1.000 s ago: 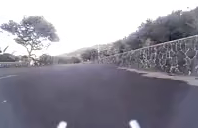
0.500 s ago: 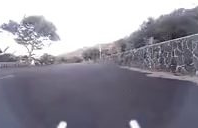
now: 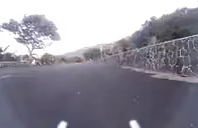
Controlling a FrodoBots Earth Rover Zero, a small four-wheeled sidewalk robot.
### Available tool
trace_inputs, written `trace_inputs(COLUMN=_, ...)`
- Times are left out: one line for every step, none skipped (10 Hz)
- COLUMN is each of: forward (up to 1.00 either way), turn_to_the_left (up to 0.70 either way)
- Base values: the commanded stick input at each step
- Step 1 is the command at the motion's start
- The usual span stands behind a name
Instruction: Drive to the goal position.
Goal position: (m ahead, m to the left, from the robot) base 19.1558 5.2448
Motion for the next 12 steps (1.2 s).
trace_inputs(forward=0.7, turn_to_the_left=0.0)
trace_inputs(forward=0.7, turn_to_the_left=0.0)
trace_inputs(forward=0.7, turn_to_the_left=0.0)
trace_inputs(forward=0.7, turn_to_the_left=0.0)
trace_inputs(forward=0.7, turn_to_the_left=0.0)
trace_inputs(forward=0.7, turn_to_the_left=0.0)
trace_inputs(forward=0.7, turn_to_the_left=0.0)
trace_inputs(forward=0.7, turn_to_the_left=0.0)
trace_inputs(forward=0.7, turn_to_the_left=0.0)
trace_inputs(forward=0.7, turn_to_the_left=0.0)
trace_inputs(forward=0.7, turn_to_the_left=0.0)
trace_inputs(forward=0.7, turn_to_the_left=0.0)
